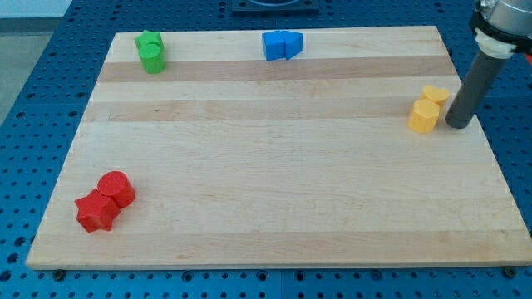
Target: Move the yellow heart to top right
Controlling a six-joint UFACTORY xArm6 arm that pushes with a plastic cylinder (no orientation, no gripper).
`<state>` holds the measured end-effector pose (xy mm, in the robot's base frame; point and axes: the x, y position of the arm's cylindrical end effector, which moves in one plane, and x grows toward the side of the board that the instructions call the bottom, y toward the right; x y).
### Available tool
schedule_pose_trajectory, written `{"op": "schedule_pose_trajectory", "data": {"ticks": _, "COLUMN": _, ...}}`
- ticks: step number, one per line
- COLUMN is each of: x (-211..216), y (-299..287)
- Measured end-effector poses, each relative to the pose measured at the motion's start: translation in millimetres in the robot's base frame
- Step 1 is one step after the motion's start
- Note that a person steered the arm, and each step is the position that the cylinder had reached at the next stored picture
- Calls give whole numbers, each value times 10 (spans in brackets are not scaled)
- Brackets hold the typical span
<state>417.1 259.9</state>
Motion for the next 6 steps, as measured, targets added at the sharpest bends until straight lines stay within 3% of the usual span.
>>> {"op": "schedule_pose_trajectory", "data": {"ticks": 4, "x": -105, "y": -276}}
{"op": "schedule_pose_trajectory", "data": {"ticks": 6, "x": -395, "y": -296}}
